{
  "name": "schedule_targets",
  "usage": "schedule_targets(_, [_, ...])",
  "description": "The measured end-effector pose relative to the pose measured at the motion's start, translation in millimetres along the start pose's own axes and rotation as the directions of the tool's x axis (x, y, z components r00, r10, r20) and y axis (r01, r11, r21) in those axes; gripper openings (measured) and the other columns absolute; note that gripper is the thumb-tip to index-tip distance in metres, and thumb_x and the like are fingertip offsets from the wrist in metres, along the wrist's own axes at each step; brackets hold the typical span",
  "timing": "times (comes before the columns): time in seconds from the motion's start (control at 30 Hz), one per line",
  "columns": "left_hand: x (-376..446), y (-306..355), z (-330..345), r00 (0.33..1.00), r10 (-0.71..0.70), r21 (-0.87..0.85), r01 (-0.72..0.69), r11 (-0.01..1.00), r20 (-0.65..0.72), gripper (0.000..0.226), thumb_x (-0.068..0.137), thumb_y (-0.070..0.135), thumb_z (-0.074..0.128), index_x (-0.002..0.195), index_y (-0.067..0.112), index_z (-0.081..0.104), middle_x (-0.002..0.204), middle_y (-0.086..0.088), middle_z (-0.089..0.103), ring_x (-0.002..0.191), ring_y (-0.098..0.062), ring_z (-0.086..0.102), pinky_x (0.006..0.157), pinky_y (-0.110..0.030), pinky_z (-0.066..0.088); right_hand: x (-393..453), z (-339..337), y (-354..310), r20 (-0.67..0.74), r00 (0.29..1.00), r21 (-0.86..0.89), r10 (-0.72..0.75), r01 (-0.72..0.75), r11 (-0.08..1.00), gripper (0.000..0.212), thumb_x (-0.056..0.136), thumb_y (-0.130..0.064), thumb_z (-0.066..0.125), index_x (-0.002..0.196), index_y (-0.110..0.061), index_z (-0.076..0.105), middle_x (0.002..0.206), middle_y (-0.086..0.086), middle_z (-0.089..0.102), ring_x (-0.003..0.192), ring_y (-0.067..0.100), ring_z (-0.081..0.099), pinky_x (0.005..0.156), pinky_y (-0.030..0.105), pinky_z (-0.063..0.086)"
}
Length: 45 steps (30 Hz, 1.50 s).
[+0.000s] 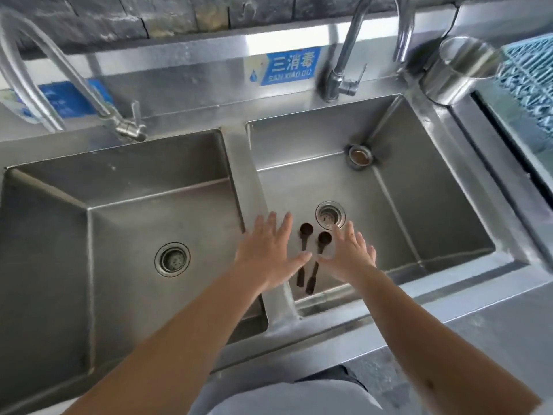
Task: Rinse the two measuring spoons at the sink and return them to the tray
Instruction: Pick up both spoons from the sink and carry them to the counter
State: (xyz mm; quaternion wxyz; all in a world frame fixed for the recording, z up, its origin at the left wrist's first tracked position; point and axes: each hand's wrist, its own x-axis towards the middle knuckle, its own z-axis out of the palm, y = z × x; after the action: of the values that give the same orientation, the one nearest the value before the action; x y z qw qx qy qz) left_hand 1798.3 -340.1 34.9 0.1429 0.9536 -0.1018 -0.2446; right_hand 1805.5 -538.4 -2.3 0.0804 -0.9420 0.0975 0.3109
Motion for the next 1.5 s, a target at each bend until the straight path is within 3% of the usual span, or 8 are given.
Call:
schedule_targets(0.23, [99,65,66,0.983,0.007,-0.203,0.030,0.979,0.182,0.072,0.095,0.046,0.044,0.153,0.021,0.007,0.159,-0.012,0.023,0.140,-0.033,0.034,0.108,-0.047,0.034,79,16,42,0.195,0.980,0.157,0.044,-0.076,0.985,0.055,0.084,-0.035,0.062,0.135,-0.023,0.043,0.136,0.013,0.054,0.119,0.037,0.054,0.098,0.048,0.048])
schedule_targets(0.33, [137,73,101,0.964,-0.121,-0.186,0.167,0.968,0.236,0.072,0.092,0.040,0.051,0.150,0.023,0.012,0.152,-0.011,0.034,0.131,-0.035,0.043,0.099,-0.047,0.041,114,38,52,0.337,0.940,0.247,0.052,-0.142,0.959,0.055,0.087,-0.037,0.064,0.134,-0.013,0.049,0.134,0.017,0.056,0.120,0.034,0.056,0.096,0.041,0.047])
schedule_targets(0.47, [176,61,150,0.875,-0.369,-0.242,0.450,0.860,0.315,0.072,0.089,0.041,0.055,0.147,0.015,0.023,0.146,-0.012,0.041,0.129,-0.036,0.045,0.101,-0.047,0.042,153,75,59,0.422,0.901,0.337,0.102,-0.260,0.905,0.025,0.081,-0.038,0.067,0.068,-0.021,0.054,0.086,0.009,0.065,0.096,0.029,0.066,0.070,0.030,0.044])
schedule_targets(0.67, [205,49,197,0.747,-0.582,-0.475,0.659,0.583,0.322,0.040,0.087,0.029,0.056,0.122,0.010,0.046,0.125,-0.015,0.050,0.114,-0.036,0.053,0.094,-0.047,0.047,183,118,48,0.416,0.884,0.465,0.213,-0.408,0.785,0.024,0.076,-0.040,0.067,0.078,-0.018,0.058,0.069,-0.002,0.056,0.059,0.014,0.052,0.062,0.026,0.040])
schedule_targets(0.97, [216,33,224,0.731,-0.636,-0.407,0.674,0.616,0.248,0.020,0.093,0.028,0.052,0.105,0.013,0.056,0.112,-0.012,0.056,0.100,-0.036,0.058,0.086,-0.041,0.049,207,145,53,0.397,0.904,0.396,0.161,-0.326,0.859,0.021,0.089,-0.027,0.060,0.102,-0.011,0.064,0.111,0.011,0.068,0.104,0.032,0.063,0.071,0.025,0.039])
schedule_targets(1.13, [215,44,189,0.746,-0.607,-0.719,0.578,0.386,0.274,0.012,0.089,0.017,0.054,0.087,0.007,0.060,0.085,-0.013,0.068,0.085,-0.033,0.063,0.074,-0.037,0.047,196,110,50,0.332,0.941,0.508,0.067,-0.239,0.828,0.014,0.090,-0.024,0.055,0.081,-0.015,0.052,0.099,0.015,0.068,0.097,0.035,0.063,0.073,0.033,0.047])
schedule_targets(1.27, [194,59,141,0.800,-0.527,-0.819,0.490,0.299,0.286,0.013,0.094,0.014,0.051,0.095,0.011,0.063,0.075,-0.006,0.062,0.066,-0.023,0.057,0.062,-0.034,0.046,165,57,41,0.301,0.954,0.740,0.003,-0.235,0.630,0.022,0.091,-0.016,0.053,0.070,-0.020,0.056,0.072,0.010,0.061,0.066,0.029,0.063,0.063,0.038,0.055])
schedule_targets(1.5, [123,65,47,0.892,-0.345,-0.951,0.237,-0.196,0.294,0.009,0.097,0.012,0.053,0.096,0.007,0.061,0.060,-0.001,0.049,0.046,-0.010,0.042,0.039,-0.023,0.033,90,-33,44,0.201,0.979,0.976,-0.012,-0.200,0.088,0.012,0.089,-0.006,0.049,0.080,-0.010,0.056,0.056,0.004,0.047,0.043,0.016,0.044,0.044,0.029,0.033])
